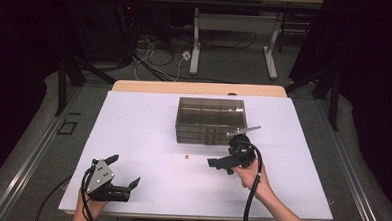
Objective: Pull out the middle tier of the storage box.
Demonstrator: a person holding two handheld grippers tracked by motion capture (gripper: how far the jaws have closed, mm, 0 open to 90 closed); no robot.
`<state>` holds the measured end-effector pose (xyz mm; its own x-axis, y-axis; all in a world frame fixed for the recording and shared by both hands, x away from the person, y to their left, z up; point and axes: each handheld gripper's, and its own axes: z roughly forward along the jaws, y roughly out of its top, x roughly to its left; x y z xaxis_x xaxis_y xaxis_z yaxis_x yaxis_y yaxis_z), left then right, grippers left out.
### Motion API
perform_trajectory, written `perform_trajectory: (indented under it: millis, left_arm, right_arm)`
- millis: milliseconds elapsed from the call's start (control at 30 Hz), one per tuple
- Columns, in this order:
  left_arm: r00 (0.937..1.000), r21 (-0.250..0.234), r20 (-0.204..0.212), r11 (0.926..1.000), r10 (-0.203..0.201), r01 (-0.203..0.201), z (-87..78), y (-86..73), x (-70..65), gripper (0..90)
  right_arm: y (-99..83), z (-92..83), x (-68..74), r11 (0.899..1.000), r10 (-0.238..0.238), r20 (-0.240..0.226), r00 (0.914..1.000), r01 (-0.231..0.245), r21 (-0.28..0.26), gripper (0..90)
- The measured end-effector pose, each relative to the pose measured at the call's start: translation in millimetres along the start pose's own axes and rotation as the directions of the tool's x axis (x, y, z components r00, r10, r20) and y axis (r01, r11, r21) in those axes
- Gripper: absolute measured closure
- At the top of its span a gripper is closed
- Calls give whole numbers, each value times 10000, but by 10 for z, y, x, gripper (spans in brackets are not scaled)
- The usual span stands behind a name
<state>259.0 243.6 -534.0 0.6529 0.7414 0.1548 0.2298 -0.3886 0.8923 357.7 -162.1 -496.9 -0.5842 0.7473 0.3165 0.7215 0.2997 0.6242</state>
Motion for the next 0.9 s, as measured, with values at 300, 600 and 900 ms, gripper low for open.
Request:
perform_trajectory:
  millis: [300, 600, 900]
  left_arm:
    - [10000, 33, 5, 10000, -29, 29, -6, 1, 3, 1]
    - [10000, -43, -12, 10000, -34, 34, -11, -3, 8, 1]
    - [10000, -45, 18, 10000, 0, 0, -7, 0, 8, 1]
  right_arm:
    - [131, 112, 48, 9989, 371, 165, 9992, -376, 275, 4]
    - [237, 210, 74, 9926, 1005, 207, 9947, -1017, 666, 14]
    - [356, 271, 8, 9853, 1521, 178, 9882, -1530, 765, 14]
